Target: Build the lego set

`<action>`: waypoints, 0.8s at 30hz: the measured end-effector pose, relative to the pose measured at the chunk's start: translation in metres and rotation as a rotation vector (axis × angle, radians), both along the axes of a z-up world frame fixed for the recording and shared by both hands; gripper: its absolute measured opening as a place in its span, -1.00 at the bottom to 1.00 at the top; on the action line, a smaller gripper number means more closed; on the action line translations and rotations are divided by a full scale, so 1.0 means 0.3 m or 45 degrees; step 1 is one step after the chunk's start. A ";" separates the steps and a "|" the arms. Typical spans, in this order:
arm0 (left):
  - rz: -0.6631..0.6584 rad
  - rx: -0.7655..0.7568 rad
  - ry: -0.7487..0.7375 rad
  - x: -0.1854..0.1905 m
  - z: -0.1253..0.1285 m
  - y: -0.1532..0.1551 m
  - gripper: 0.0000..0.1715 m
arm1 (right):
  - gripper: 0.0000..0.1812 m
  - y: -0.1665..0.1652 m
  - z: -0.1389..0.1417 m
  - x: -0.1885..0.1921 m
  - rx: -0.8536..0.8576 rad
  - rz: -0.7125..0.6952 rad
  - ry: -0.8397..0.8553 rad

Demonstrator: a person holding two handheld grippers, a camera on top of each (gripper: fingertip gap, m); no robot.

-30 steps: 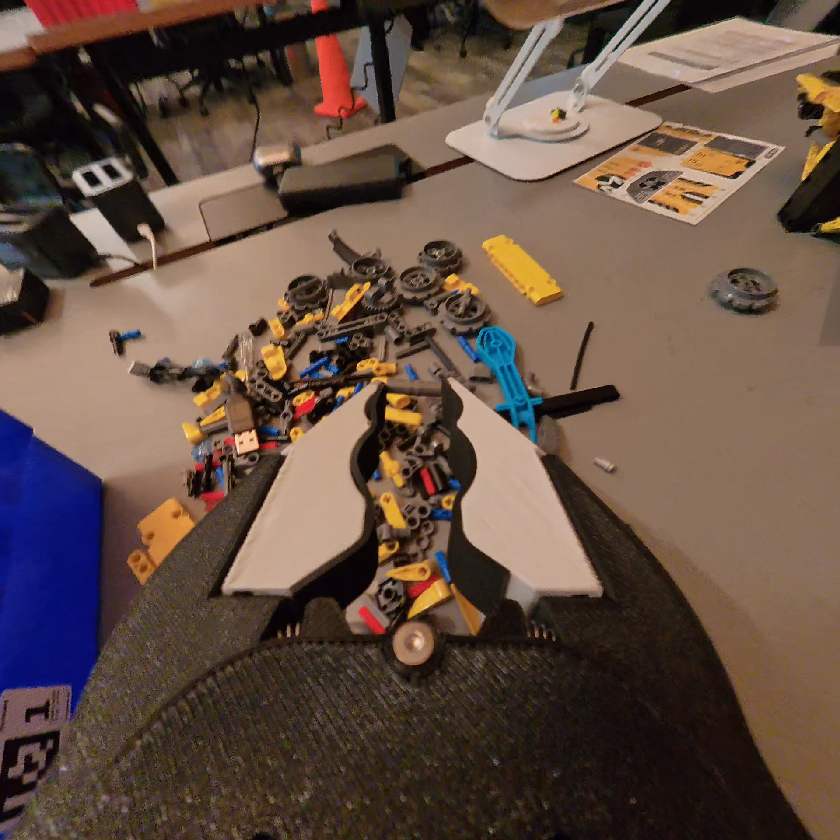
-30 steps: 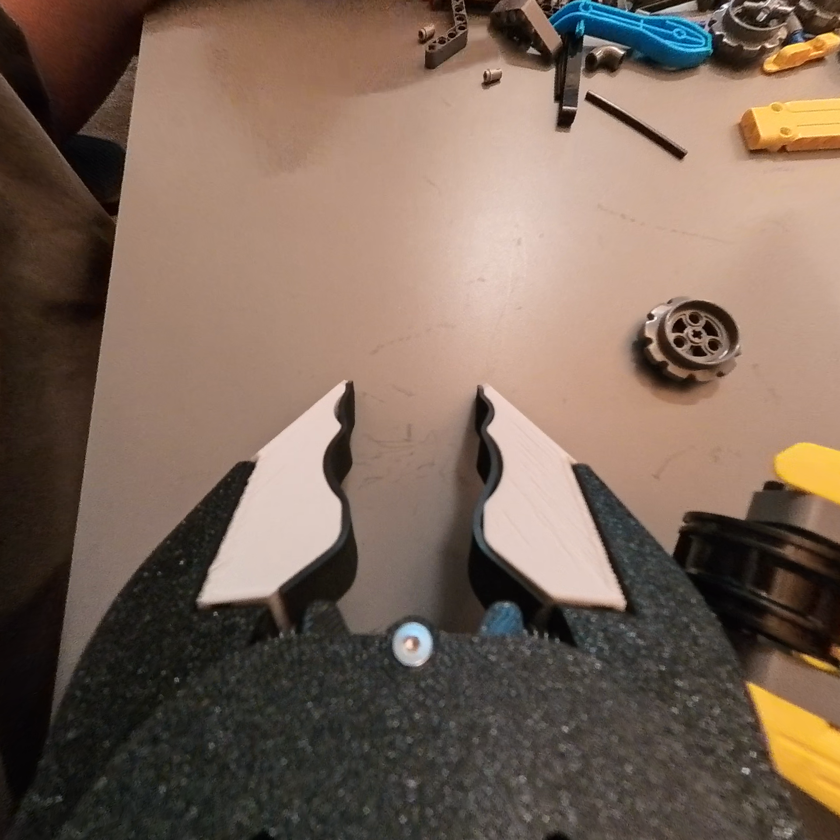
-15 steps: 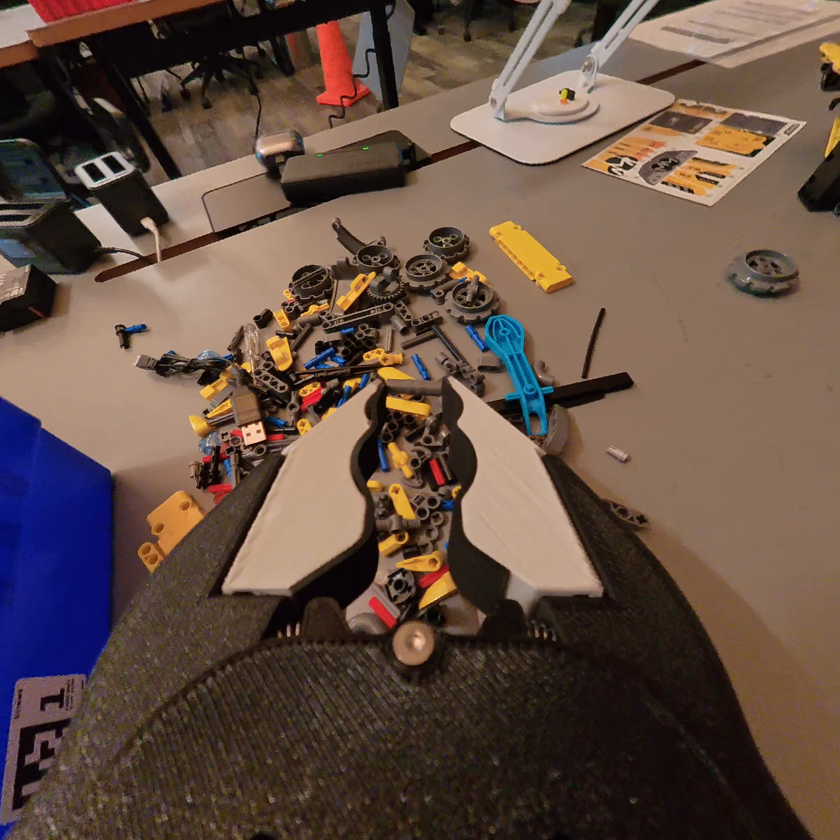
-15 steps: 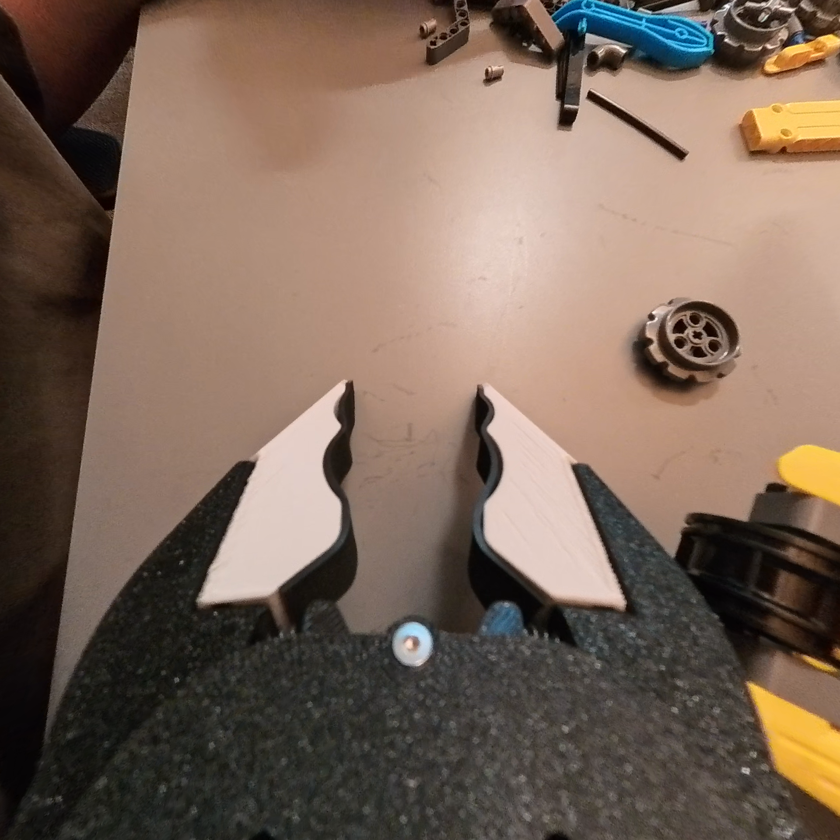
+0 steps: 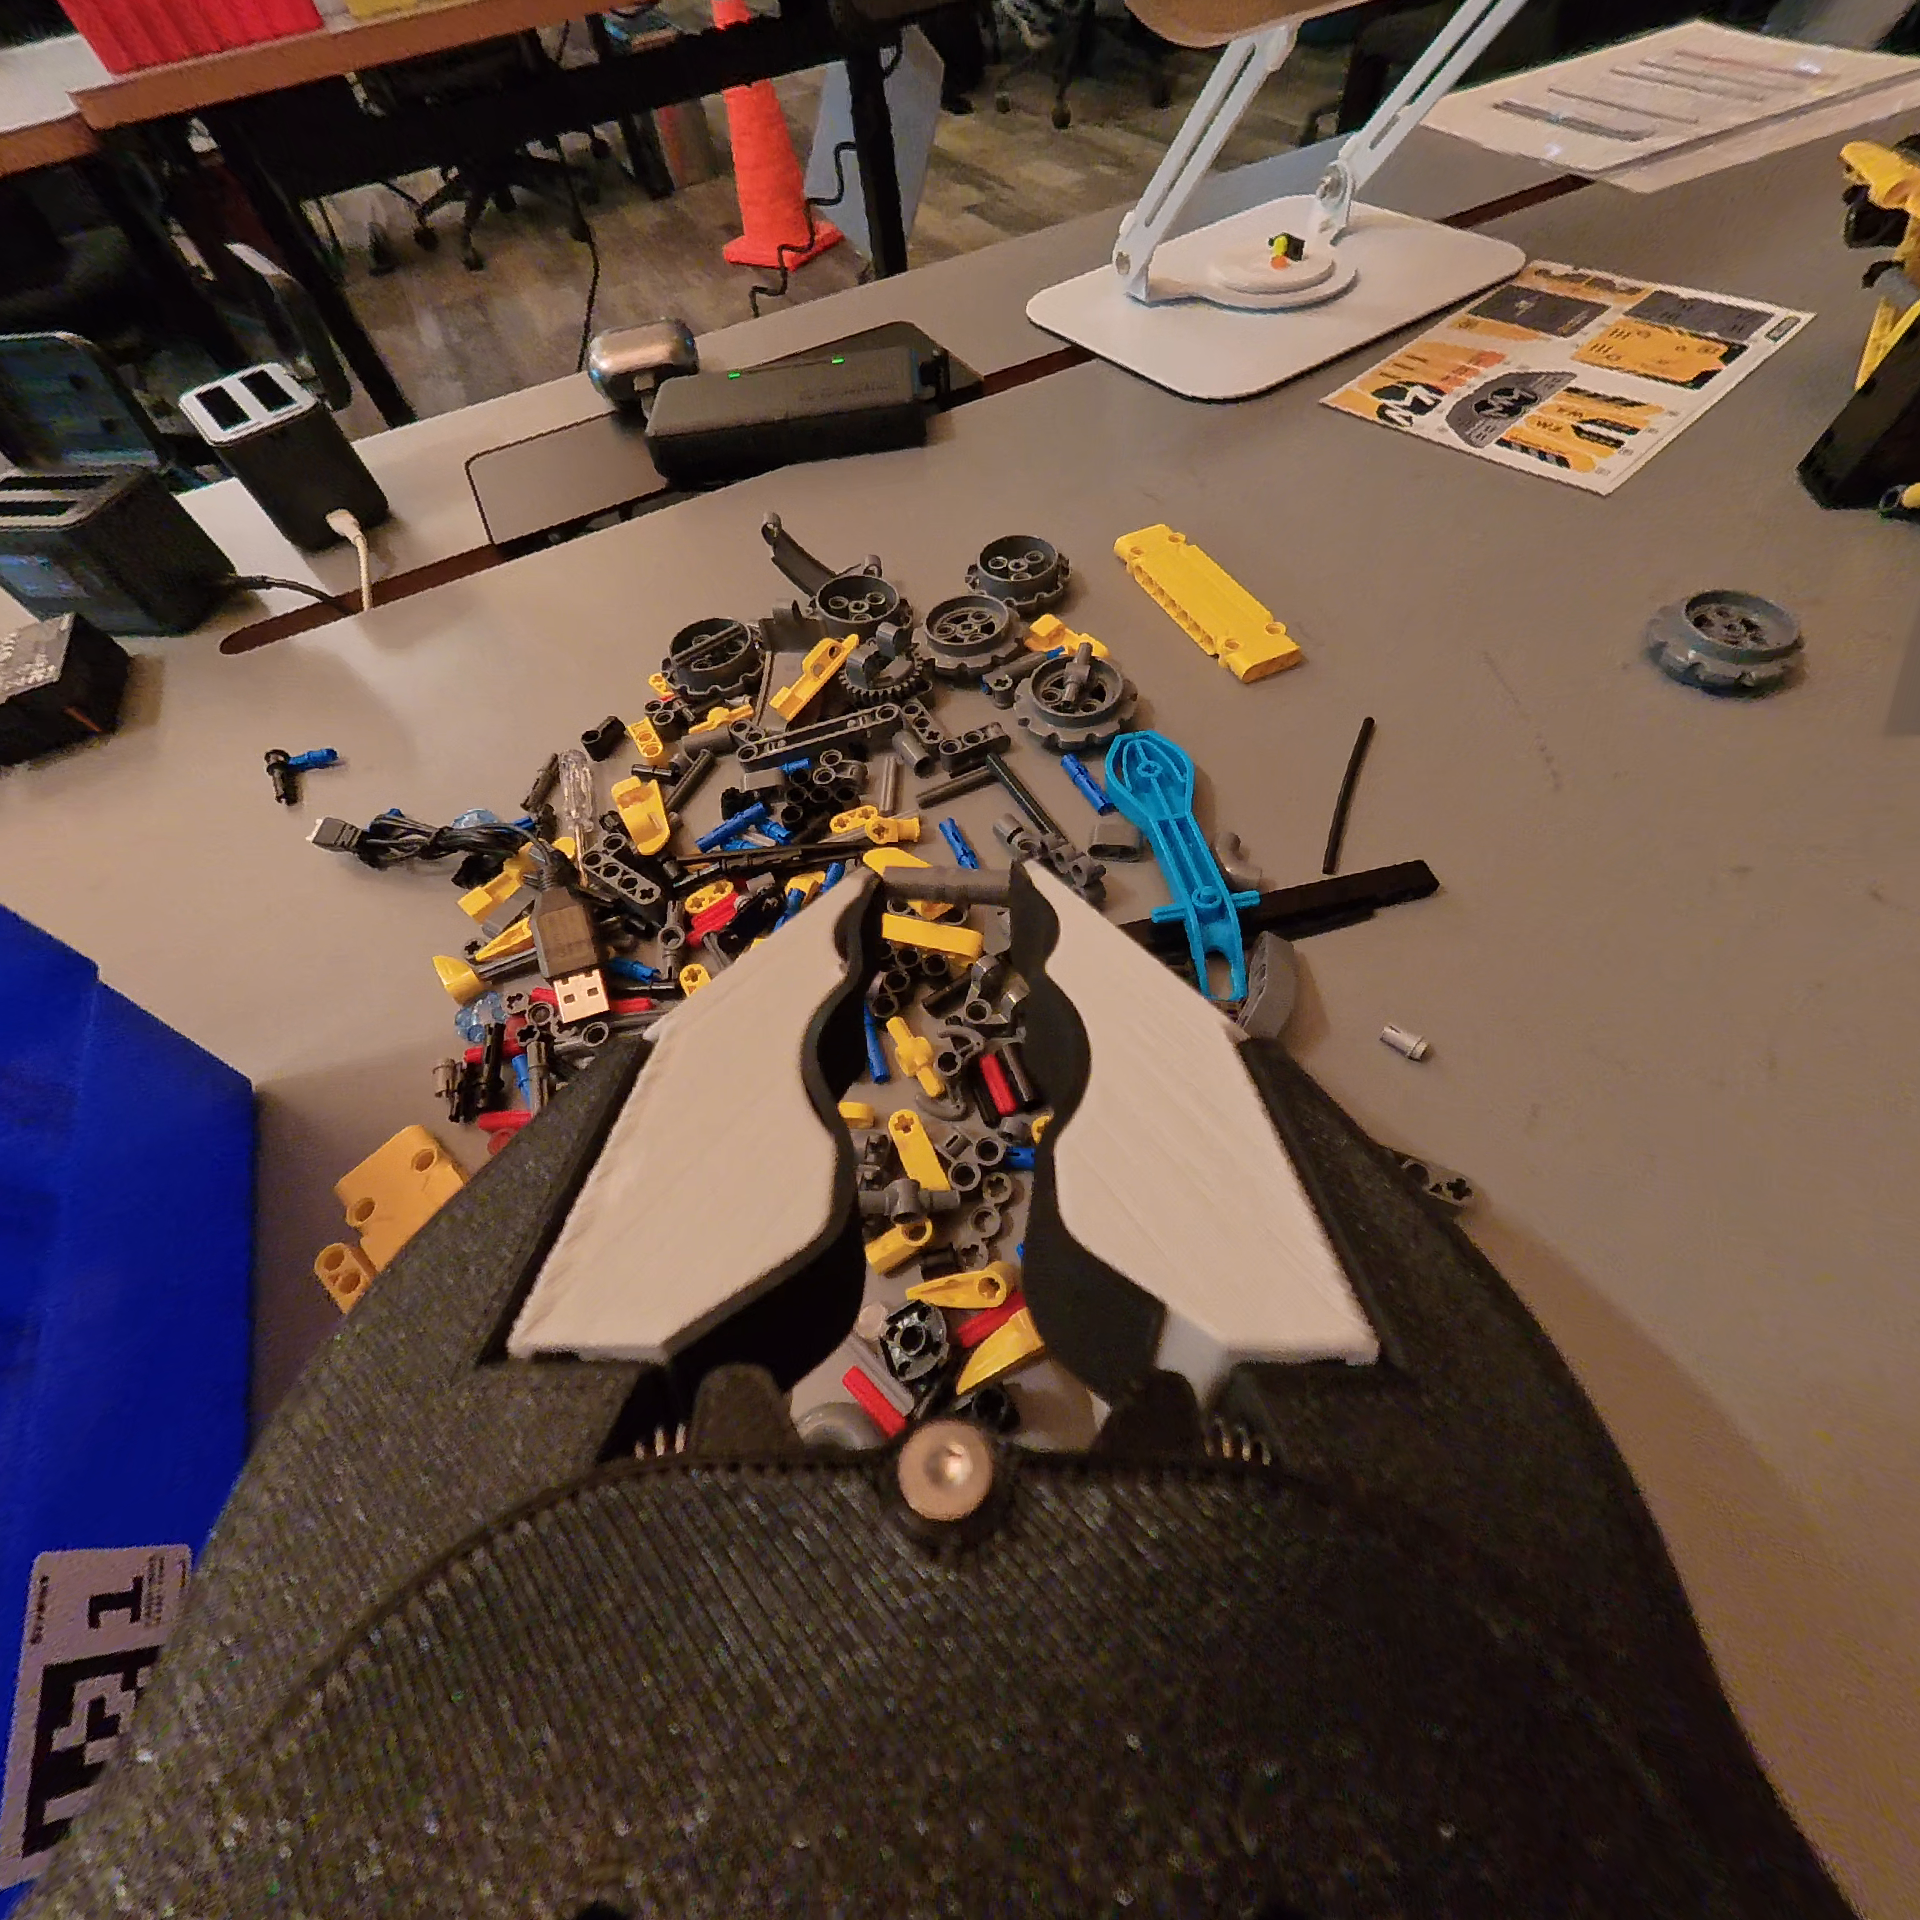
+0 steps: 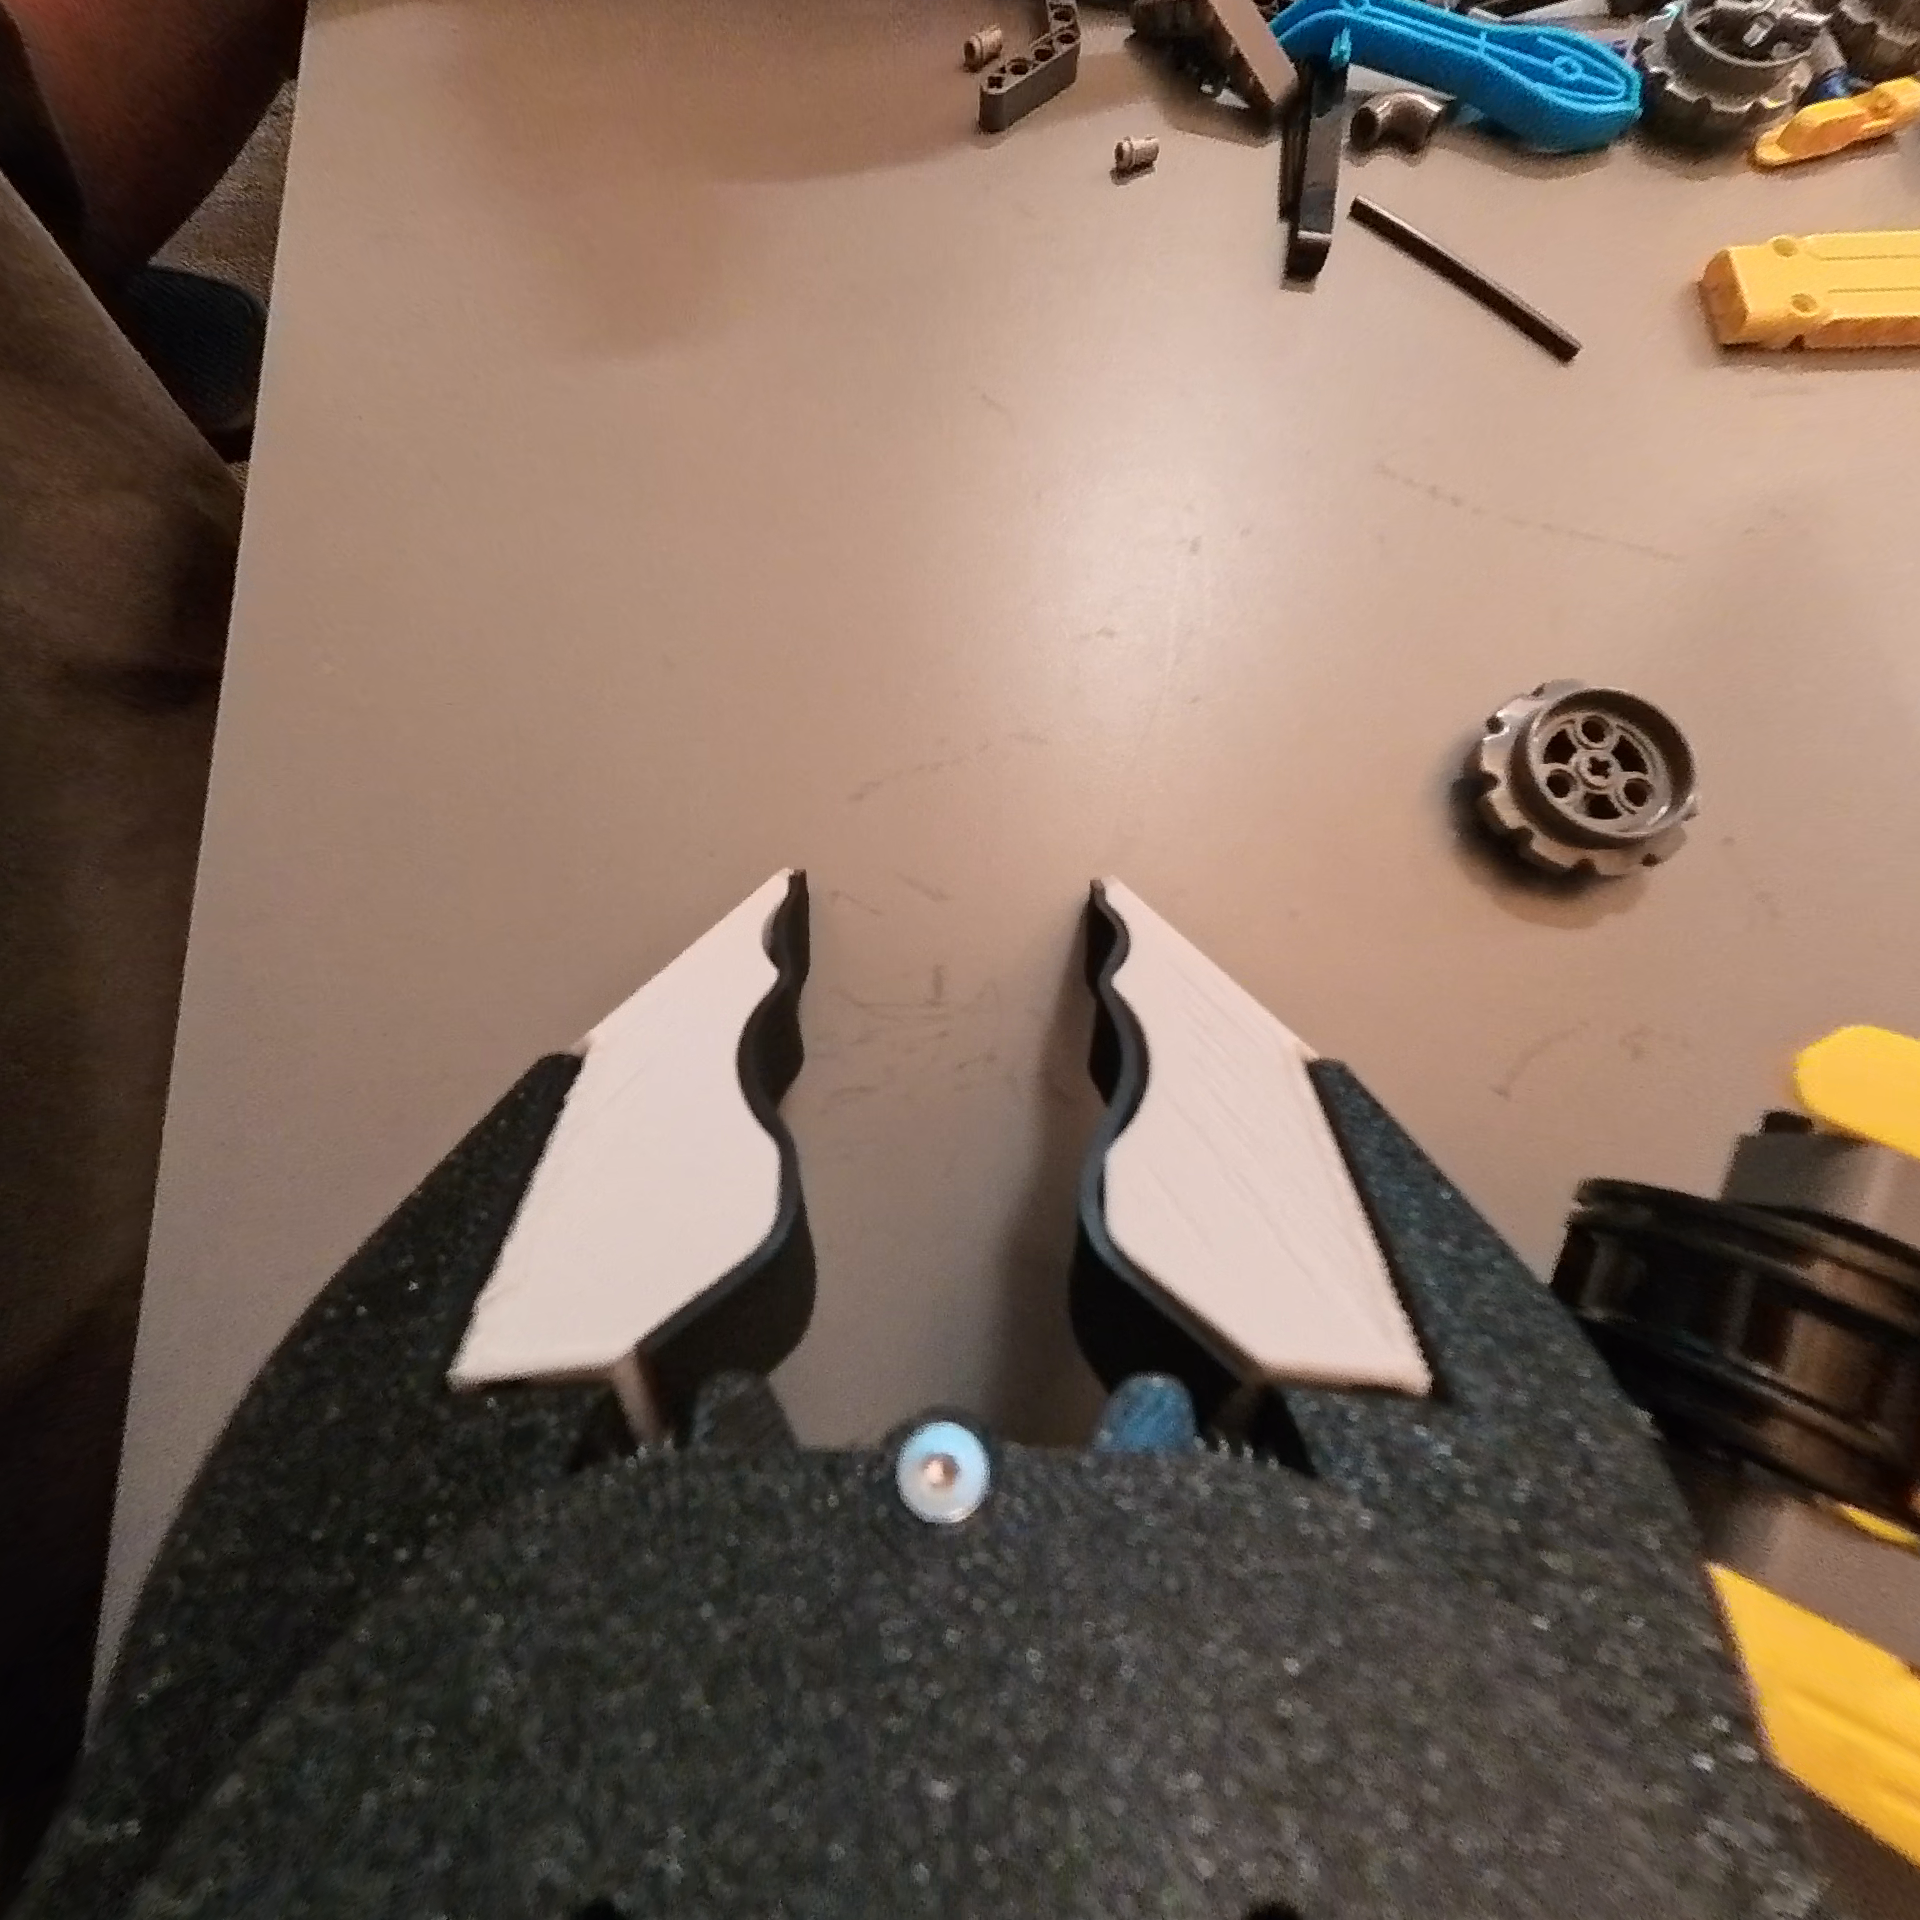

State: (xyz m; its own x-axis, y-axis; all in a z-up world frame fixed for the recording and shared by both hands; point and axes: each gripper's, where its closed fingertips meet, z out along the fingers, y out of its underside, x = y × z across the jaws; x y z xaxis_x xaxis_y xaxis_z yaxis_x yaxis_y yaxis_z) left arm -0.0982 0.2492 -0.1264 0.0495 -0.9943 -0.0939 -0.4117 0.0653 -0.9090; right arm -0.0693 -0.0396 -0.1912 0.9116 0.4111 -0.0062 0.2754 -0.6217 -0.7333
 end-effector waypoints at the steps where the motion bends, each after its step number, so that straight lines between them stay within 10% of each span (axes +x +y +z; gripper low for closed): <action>1: -0.002 0.000 0.002 0.000 -0.001 -0.001 -0.77 | -0.41 0.000 0.000 0.000 0.000 0.000 -0.002; 24: -0.013 -0.002 -0.007 -0.004 0.001 -0.001 -0.77 | -0.41 -0.004 -0.003 -0.002 0.001 0.003 -0.022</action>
